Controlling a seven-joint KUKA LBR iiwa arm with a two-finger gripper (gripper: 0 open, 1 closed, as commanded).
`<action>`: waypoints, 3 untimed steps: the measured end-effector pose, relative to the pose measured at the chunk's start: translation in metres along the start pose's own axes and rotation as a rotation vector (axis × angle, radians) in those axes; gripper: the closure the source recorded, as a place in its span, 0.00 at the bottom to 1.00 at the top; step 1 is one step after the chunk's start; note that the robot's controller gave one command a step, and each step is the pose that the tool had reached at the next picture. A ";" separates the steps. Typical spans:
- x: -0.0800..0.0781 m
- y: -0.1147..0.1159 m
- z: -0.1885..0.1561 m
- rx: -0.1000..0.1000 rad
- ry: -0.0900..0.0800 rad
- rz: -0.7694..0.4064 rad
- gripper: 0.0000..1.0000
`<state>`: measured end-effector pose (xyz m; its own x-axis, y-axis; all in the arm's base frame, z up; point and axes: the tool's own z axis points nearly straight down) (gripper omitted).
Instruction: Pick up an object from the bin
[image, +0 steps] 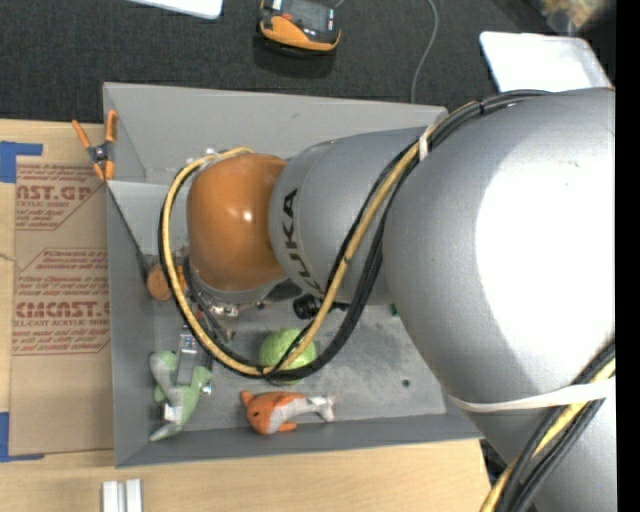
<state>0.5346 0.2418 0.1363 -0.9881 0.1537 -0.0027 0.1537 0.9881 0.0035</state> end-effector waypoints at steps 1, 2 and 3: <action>0.000 0.001 0.050 0.002 0.002 0.001 0.00; 0.005 0.003 0.038 0.001 0.002 0.300 0.00; 0.009 -0.005 0.067 -0.001 0.002 0.165 0.00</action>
Offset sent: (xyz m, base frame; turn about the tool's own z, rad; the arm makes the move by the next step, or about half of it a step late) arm -0.0051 0.0033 -0.0363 0.3042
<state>0.5249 0.2381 0.0695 -0.9494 0.3139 -0.0002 0.3139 0.9494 0.0049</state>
